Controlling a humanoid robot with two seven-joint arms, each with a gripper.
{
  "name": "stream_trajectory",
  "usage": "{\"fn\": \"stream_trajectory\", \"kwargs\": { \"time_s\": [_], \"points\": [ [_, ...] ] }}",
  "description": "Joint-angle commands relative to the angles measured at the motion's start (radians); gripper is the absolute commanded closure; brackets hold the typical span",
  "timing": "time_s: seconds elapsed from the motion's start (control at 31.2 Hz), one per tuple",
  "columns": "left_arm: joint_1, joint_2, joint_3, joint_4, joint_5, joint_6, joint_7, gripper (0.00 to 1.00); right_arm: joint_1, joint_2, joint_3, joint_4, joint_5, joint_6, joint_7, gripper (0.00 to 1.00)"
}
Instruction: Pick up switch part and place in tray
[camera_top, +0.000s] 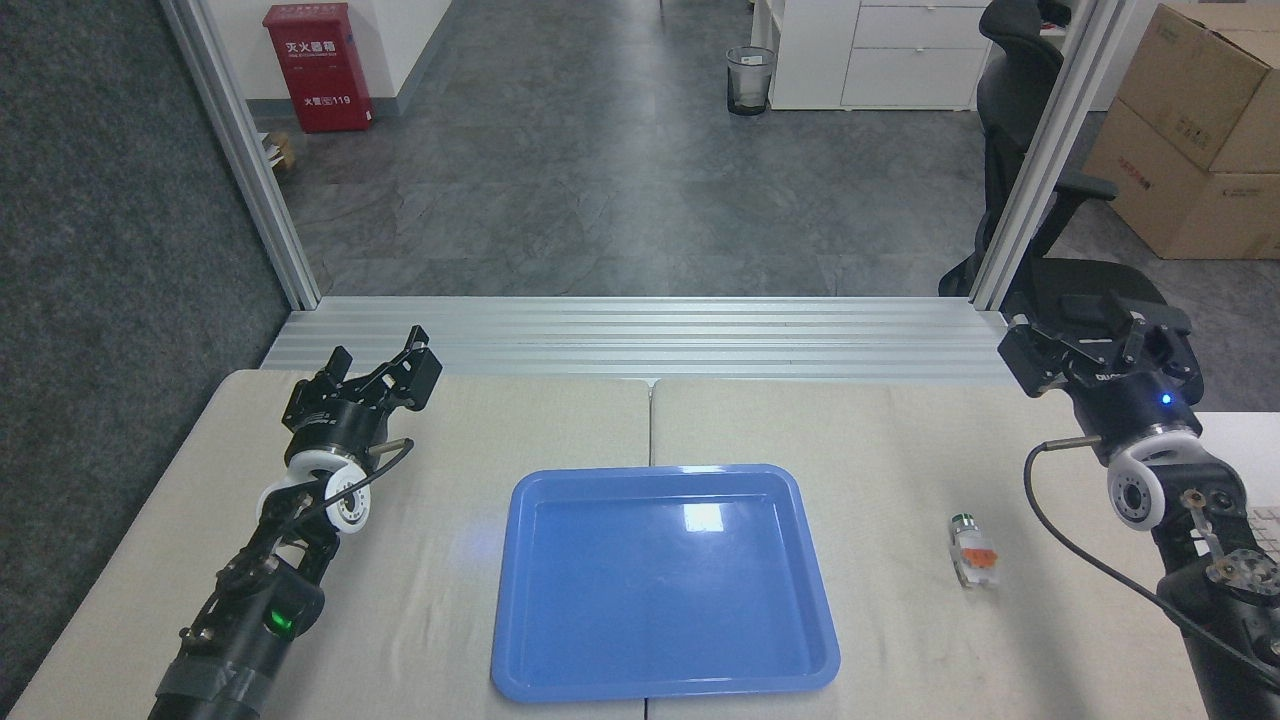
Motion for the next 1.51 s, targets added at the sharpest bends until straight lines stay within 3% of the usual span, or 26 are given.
{"fn": "stream_trajectory", "kwargs": {
  "time_s": [0.0, 0.51, 1.47],
  "points": [
    [0.000, 0.002, -0.001, 0.002, -0.012, 0.005, -0.001, 0.00, -0.010, -0.020, -0.033, 0.006, -0.008, 0.016, 0.000, 0.02],
    [0.000, 0.002, -0.001, 0.000, -0.002, -0.001, 0.000, 0.00, -0.012, -0.041, -0.019, 0.006, 0.006, 0.041, 0.008, 0.02],
    [0.000, 0.002, -0.001, 0.002, -0.002, -0.001, 0.000, 0.00, -0.003, 0.002, 0.036, -0.002, -0.008, 0.030, 0.049, 0.01]
  ]
}}
